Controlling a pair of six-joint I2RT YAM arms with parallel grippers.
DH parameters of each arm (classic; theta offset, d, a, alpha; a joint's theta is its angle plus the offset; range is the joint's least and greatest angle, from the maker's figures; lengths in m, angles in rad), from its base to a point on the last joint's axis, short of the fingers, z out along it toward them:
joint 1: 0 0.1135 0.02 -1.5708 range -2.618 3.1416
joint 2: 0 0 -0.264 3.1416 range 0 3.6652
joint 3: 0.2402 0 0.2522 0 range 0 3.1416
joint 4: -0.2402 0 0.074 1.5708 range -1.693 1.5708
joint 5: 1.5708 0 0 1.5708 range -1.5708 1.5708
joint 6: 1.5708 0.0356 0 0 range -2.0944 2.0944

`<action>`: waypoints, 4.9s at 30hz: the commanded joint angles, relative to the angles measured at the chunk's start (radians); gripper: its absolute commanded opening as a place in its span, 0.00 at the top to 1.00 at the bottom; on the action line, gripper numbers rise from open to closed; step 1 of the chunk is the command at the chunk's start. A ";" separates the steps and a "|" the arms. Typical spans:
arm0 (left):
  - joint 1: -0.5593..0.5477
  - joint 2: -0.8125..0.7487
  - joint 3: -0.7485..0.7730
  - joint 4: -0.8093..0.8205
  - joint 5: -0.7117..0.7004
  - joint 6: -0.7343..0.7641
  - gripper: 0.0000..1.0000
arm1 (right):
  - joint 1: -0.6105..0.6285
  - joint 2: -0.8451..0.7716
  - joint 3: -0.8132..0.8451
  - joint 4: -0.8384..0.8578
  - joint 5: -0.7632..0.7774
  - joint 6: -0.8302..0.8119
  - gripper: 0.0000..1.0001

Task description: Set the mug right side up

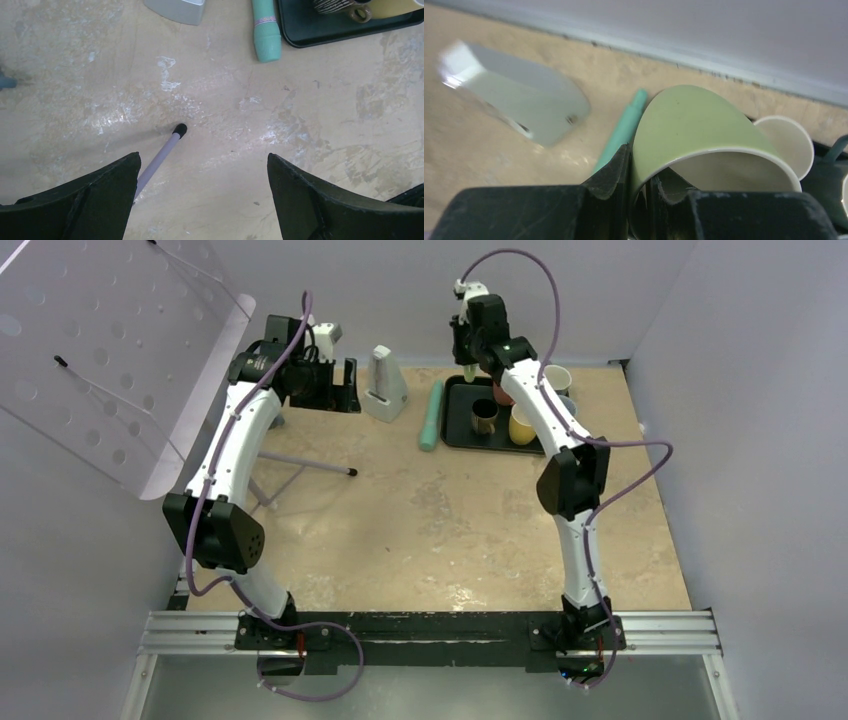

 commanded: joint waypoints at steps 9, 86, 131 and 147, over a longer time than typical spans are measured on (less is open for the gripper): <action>0.004 -0.001 0.007 0.001 -0.010 0.031 0.00 | -0.023 0.176 0.072 0.046 -0.019 -0.211 1.00; 0.107 0.814 0.339 0.221 -0.921 2.024 0.35 | 0.023 -0.320 -0.508 0.190 -0.076 -0.202 0.30; 0.086 0.585 0.364 0.127 -0.465 1.322 1.00 | 0.023 -0.494 -0.620 0.165 -0.004 -0.209 0.29; 0.086 0.410 0.303 -0.049 0.097 0.584 1.00 | 0.047 -0.591 -0.717 0.264 -0.191 -0.181 0.30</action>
